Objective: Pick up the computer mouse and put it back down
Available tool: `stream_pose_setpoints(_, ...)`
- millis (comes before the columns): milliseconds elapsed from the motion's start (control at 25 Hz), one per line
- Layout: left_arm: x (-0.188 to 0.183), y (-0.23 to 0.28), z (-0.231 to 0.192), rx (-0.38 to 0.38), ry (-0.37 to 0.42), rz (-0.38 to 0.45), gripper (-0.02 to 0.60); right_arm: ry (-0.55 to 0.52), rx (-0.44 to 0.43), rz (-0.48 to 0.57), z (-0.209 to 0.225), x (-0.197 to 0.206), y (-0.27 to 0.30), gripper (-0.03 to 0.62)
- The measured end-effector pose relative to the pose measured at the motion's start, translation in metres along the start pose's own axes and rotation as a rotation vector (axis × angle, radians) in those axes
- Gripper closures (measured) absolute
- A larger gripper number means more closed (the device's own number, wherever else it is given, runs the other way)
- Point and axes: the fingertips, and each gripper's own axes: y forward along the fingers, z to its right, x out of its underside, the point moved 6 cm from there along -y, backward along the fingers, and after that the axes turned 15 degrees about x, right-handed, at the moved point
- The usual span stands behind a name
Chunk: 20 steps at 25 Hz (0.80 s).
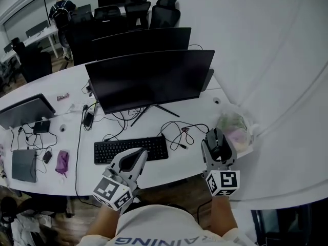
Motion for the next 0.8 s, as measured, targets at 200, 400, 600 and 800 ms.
stream_pose_setpoints(200, -0.003, -0.005, 0.001, -0.008, 0.016, 0.01, 0.577, 0.012, 0.008, 0.076, 0.0, -0.028, -0.016, 0.279)
stream_pose_setpoints(400, -0.002, -0.009, 0.003, -0.02, 0.02, 0.012, 0.577, 0.009, 0.006, 0.12, -0.001, -0.043, -0.025, 0.279)
stream_pose_setpoints(600, -0.003, -0.011, 0.006, -0.007, 0.032, 0.016, 0.577, 0.012, 0.009, 0.12, -0.002, -0.044, -0.029, 0.279)
stream_pose_setpoints(800, -0.005, -0.013, 0.006, -0.001, 0.026, 0.036, 0.577, 0.007, 0.01, 0.115, -0.003, -0.041, -0.031, 0.279)
